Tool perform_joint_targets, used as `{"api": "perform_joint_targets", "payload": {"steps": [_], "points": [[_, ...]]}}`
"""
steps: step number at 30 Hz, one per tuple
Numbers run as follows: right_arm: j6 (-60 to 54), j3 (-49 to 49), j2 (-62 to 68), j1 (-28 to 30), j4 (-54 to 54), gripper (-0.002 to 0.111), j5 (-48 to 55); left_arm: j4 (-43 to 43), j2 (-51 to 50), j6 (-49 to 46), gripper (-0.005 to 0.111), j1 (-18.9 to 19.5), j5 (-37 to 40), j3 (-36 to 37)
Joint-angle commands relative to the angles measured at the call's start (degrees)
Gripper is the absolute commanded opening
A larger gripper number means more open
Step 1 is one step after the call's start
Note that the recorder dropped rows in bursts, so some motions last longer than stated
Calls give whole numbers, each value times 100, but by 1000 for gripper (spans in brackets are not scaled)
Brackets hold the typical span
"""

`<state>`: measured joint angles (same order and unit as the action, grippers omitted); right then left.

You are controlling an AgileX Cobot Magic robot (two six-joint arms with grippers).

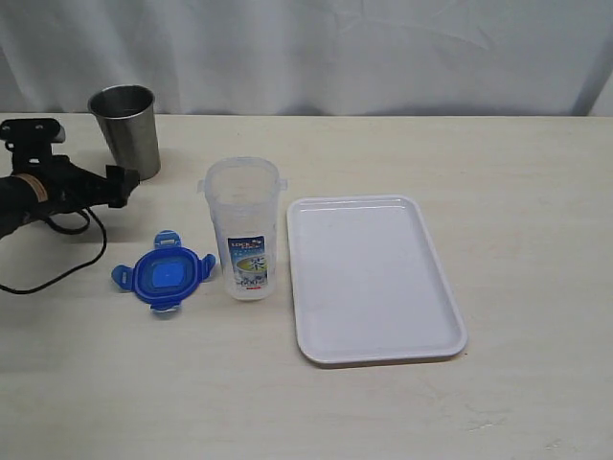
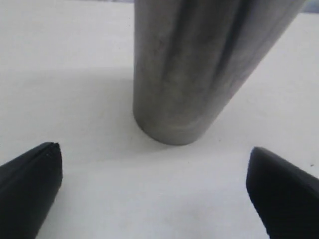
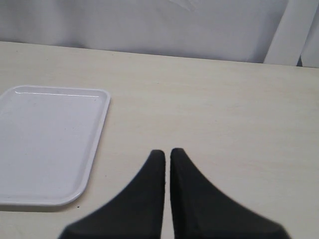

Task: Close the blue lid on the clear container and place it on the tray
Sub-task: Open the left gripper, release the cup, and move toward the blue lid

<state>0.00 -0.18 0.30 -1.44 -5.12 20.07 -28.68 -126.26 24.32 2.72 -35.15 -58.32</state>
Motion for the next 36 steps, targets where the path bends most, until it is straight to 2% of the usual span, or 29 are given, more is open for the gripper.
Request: {"api": "perform_joint_targets", "payload": {"steps": [1,5,7,14,18,21,24,27,29,32,33,36], "points": [[0,18,-30,0,-4,4,-25,37,646,282,99,19,-33,385],[0,18,-30,0,-4,4,-25,-37,1166,286,99,19,130,637],[0,18,-30,0,-4,4,-25,-106,1436,297,99,19,501,685],[0,18,-30,0,-4,4,-25,-106,2145,490,99,-93,2829,685],[0,18,-30,0,-4,4,-25,-54,2332,604,98,-355,3875,685],[0,18,-30,0,-4,4,-25,222,2395,604,98,-627,4369,685],[0,18,-30,0,-4,4,-25,337,2410,604,88,-896,4875,599],[0,18,-30,0,-4,4,-25,410,2410,545,71,-1087,5289,470],[0,18,-30,0,-4,4,-25,449,2410,545,64,-1164,5485,413],[0,18,-30,0,-4,4,-25,968,2399,545,63,-1175,5772,372],[0,18,-30,0,-4,4,-25,1438,2385,348,63,-1138,5987,334],[0,18,-30,0,-4,4,-25,1973,2385,-173,63,-1126,6300,265]]}}
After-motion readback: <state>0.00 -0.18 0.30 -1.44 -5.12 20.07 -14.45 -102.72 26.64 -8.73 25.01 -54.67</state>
